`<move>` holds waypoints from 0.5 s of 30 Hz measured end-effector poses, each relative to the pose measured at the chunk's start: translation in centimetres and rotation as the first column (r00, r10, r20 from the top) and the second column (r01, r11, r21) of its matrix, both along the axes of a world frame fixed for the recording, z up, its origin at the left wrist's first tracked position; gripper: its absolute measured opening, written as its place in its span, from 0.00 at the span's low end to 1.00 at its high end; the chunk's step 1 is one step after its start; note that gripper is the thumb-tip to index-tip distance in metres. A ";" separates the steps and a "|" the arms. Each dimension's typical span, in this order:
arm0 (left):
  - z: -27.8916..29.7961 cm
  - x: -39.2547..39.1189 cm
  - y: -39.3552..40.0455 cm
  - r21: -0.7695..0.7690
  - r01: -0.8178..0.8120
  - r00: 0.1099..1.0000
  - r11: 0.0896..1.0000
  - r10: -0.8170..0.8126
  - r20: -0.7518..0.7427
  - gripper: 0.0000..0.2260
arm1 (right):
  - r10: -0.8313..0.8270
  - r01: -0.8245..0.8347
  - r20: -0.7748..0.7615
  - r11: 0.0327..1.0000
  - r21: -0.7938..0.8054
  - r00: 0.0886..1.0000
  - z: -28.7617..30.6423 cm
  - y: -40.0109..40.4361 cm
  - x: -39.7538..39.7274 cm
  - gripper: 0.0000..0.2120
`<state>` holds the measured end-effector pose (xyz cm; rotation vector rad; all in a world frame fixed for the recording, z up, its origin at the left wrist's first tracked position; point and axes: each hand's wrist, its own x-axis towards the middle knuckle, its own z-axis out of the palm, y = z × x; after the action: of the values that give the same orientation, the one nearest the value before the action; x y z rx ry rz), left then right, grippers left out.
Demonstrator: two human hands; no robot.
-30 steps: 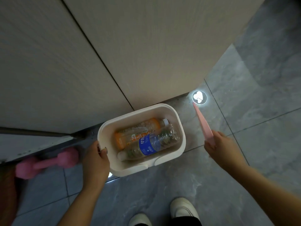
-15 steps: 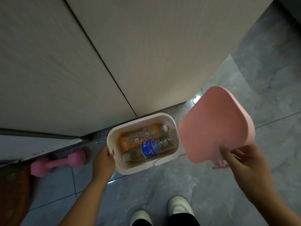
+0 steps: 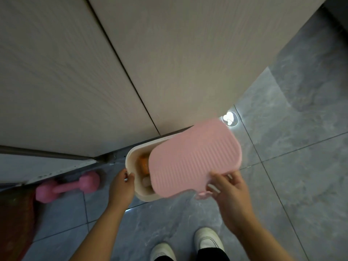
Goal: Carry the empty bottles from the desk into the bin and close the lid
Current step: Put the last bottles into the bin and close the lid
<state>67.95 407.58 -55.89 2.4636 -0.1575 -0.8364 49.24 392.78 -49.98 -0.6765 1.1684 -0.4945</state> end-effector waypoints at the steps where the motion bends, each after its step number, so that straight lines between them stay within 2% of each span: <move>1: 0.1 -0.1 0.1 -0.049 -0.028 0.999 0.998 0.027 -0.024 0.07 | -0.006 0.005 0.011 0.999 0.048 1.000 -0.8 0.5 0.5 0.11; 4: 0.2 -0.4 0.4 -0.156 -0.091 0.995 0.984 0.082 -0.058 0.08 | 0.002 -0.008 0.034 0.988 0.156 0.999 -2.6 1.4 1.4 0.12; 9: -0.3 -0.5 0.9 -0.149 -0.121 0.993 0.981 0.118 -0.031 0.16 | 0.010 -0.028 0.064 0.961 0.275 0.998 -4.5 2.1 1.3 0.12; 15: -0.7 -1.0 1.2 -0.199 -0.123 0.992 0.972 0.125 0.001 0.16 | 0.082 -0.110 0.095 0.935 0.337 0.992 -5.8 2.6 1.6 0.11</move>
<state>66.98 408.78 -56.63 2.2674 -0.0862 -0.7140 50.83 395.38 -55.78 -0.4063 1.1055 -0.2239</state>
